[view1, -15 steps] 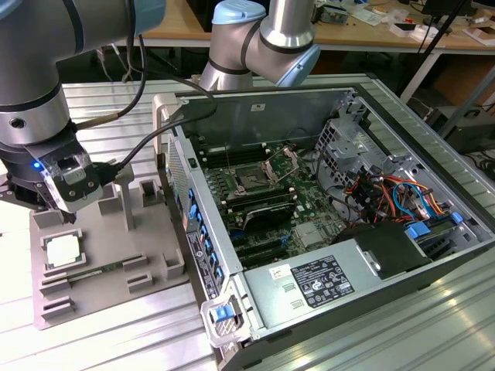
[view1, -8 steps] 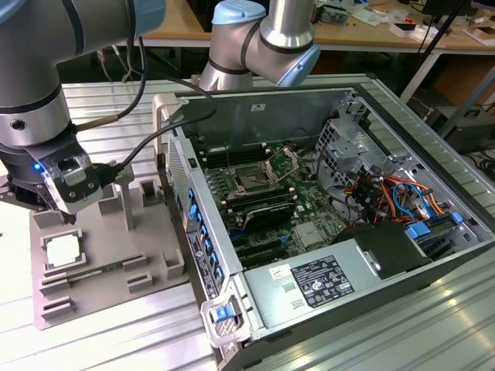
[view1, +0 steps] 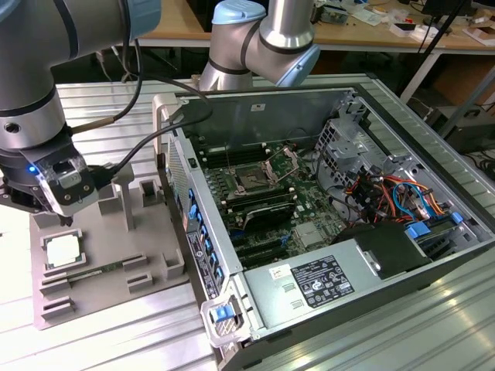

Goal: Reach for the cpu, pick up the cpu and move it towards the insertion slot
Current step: 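Reach for the cpu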

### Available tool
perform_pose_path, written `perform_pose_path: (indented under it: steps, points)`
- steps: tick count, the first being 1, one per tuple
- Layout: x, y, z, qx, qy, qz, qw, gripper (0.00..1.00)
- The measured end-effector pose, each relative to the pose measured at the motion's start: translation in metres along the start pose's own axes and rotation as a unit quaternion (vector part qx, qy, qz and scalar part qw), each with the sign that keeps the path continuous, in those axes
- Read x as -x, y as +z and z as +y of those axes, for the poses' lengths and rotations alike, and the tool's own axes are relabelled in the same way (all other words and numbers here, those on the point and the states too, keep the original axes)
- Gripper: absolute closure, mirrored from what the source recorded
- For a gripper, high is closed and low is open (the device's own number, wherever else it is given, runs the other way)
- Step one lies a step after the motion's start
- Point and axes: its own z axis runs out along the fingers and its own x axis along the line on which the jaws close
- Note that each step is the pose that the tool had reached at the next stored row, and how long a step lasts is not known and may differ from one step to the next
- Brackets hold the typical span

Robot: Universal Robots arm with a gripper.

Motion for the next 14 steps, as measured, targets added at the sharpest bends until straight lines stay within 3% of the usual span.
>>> perform_pose_path:
  steps: [14]
  points:
    - [-0.0032, 0.0023, 0.0000, 0.0000, 0.000, 0.0000, 1.00000, 0.89]
